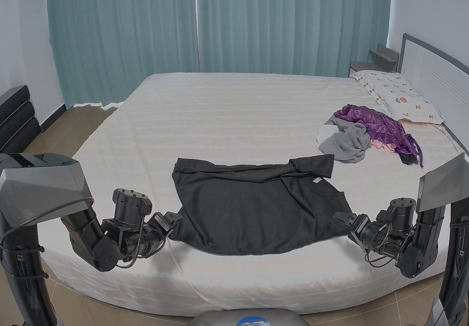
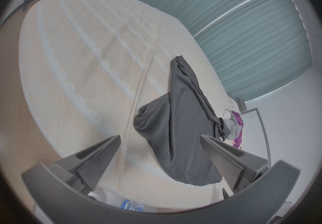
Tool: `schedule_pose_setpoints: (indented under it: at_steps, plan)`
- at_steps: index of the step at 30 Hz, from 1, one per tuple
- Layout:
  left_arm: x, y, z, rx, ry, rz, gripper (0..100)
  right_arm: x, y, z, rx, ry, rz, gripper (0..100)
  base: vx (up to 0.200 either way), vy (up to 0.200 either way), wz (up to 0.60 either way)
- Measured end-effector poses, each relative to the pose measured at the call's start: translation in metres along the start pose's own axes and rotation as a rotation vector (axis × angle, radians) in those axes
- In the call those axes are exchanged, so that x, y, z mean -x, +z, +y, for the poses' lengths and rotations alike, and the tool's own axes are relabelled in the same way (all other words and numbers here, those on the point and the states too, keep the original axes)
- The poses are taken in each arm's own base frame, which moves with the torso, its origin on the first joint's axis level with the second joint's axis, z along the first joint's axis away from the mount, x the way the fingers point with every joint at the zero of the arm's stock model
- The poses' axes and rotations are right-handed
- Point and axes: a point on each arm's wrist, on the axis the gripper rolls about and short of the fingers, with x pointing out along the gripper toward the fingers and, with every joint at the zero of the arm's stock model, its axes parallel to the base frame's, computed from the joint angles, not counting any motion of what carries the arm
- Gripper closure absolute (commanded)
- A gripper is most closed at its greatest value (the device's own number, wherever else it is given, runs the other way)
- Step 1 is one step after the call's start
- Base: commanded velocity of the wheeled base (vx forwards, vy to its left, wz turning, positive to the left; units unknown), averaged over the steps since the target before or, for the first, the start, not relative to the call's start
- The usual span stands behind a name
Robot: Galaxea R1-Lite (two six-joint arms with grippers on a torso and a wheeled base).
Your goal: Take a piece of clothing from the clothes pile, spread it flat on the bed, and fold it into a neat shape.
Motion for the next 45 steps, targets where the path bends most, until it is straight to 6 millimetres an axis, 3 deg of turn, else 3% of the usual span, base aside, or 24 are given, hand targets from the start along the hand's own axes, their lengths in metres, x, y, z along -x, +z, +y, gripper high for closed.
schedule_pose_setpoints:
  at_steps: [5, 20, 39, 40, 45]
  plan:
    - [0.001, 0.001, -0.001, 0.000, -0.003, -0.005, 0, 0.000, -0.001, 0.001, 0.004, 0.001, 0.001, 0, 0.000, -0.200, 0.00]
    - [-0.009, 0.001, 0.000, -0.018, 0.024, -0.035, 0, -0.001, -0.002, 0.001, 0.008, 0.001, 0.003, 0, 0.000, 0.000, 0.00]
    - [-0.032, -0.003, 0.015, -0.168, 0.163, -0.127, 0, -0.002, -0.003, 0.001, 0.010, 0.001, 0.006, 0, 0.000, 0.000, 0.00]
    - [-0.033, -0.003, 0.015, -0.177, 0.167, -0.127, 100, -0.002, -0.003, 0.001, 0.010, 0.001, 0.006, 0, 0.000, 0.000, 0.00]
    - [-0.037, -0.003, 0.018, -0.189, 0.183, -0.125, 100, -0.003, -0.002, 0.001, 0.010, 0.000, 0.005, 0, 0.000, 0.000, 0.00]
